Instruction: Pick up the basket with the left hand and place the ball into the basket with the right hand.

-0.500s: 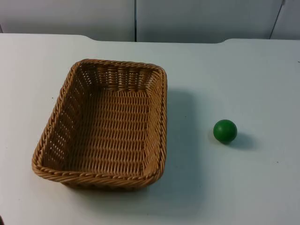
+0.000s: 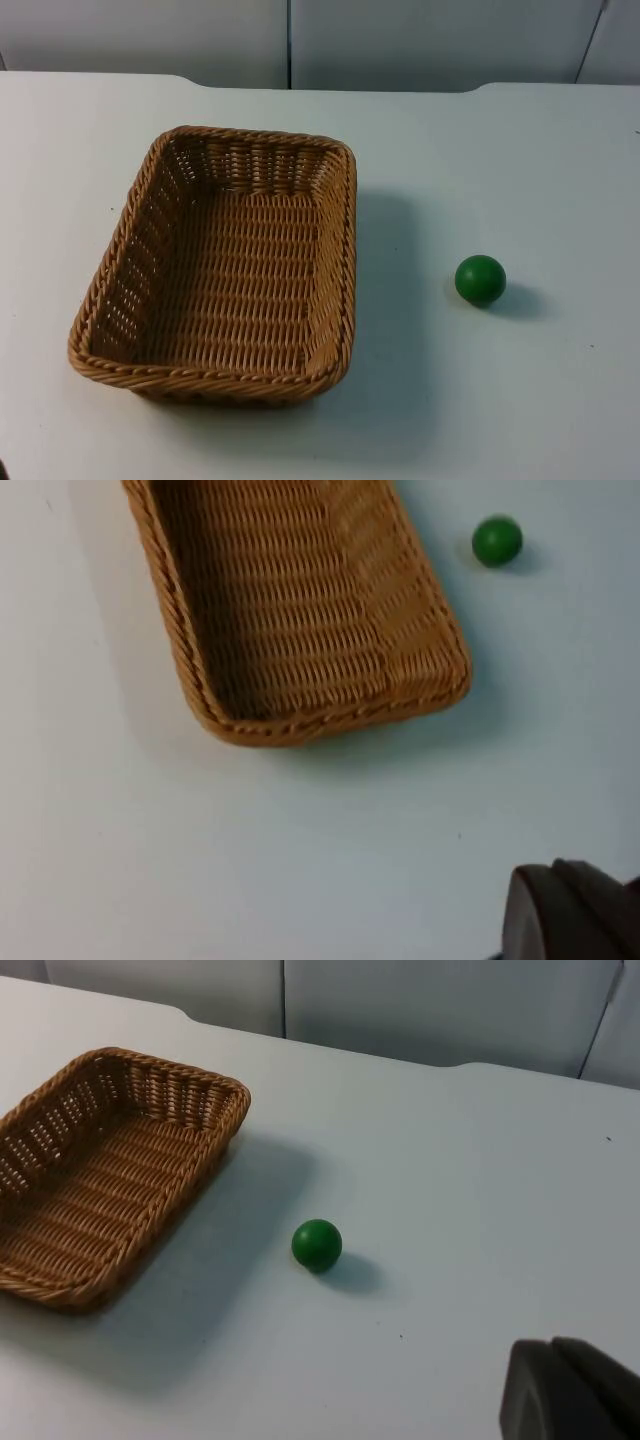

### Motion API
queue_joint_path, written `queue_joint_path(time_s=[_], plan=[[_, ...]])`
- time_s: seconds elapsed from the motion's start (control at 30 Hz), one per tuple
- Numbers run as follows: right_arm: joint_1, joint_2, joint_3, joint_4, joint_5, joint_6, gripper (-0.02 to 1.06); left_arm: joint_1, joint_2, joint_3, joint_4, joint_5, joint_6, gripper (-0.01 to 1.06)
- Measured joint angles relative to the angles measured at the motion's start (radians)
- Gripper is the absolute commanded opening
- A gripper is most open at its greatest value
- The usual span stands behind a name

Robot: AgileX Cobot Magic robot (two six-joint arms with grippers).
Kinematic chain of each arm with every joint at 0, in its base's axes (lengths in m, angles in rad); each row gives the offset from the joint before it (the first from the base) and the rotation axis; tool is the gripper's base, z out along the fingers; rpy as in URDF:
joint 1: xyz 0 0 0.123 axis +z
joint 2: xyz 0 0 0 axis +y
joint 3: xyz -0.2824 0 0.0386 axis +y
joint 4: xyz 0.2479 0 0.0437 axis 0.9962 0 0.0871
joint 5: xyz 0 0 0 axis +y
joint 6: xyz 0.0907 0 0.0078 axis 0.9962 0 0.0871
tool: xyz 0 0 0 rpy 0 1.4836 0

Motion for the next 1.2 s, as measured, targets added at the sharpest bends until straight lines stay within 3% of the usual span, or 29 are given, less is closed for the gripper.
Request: queue_joint_path(time_s=[0.2, 0.37, 0.47, 0.5, 0.6, 0.7, 0.8, 0.83, 0.87, 0.97, 1.2], plan=[[0.000, 0.000, 0.000, 0.000, 0.000, 0.000, 0.00, 0.000, 0.404, -0.031, -0.148, -0.054, 0.151, 0.00], [0.000, 0.000, 0.000, 0.000, 0.000, 0.000, 0.00, -0.067, 0.671, -0.033, -0.185, -0.252, 0.242, 0.00], [0.000, 0.000, 0.000, 0.000, 0.000, 0.000, 0.00, -0.171, 0.804, -0.036, -0.135, -0.410, 0.227, 0.00], [0.000, 0.000, 0.000, 0.000, 0.000, 0.000, 0.00, -0.171, 0.804, -0.036, -0.135, -0.410, 0.227, 0.00], [0.000, 0.000, 0.000, 0.000, 0.000, 0.000, 0.00, -0.251, 0.918, -0.068, -0.026, -0.528, 0.155, 0.00], [0.000, 0.000, 0.000, 0.000, 0.000, 0.000, 0.00, -0.264, 0.986, -0.111, 0.060, -0.543, 0.098, 0.05], [0.000, 0.000, 0.000, 0.000, 0.000, 0.000, 0.00, -0.269, 1.070, -0.211, 0.184, -0.524, 0.017, 0.26], [0.000, 0.000, 0.000, 0.000, 0.000, 0.000, 0.00, -0.269, 1.070, -0.211, 0.184, -0.524, 0.017, 0.36], [0.000, 0.000, 0.000, 0.000, 0.000, 0.000, 0.00, -0.269, 1.083, -0.241, 0.198, -0.522, 0.011, 0.36], [0.000, 0.000, 0.000, 0.000, 0.000, 0.000, 0.00, -0.269, 1.110, -0.319, 0.242, -0.525, -0.028, 0.60], [0.000, 0.000, 0.000, 0.000, 0.000, 0.000, 0.00, -0.269, 1.145, -0.399, 0.376, -0.557, -0.156, 0.60]])
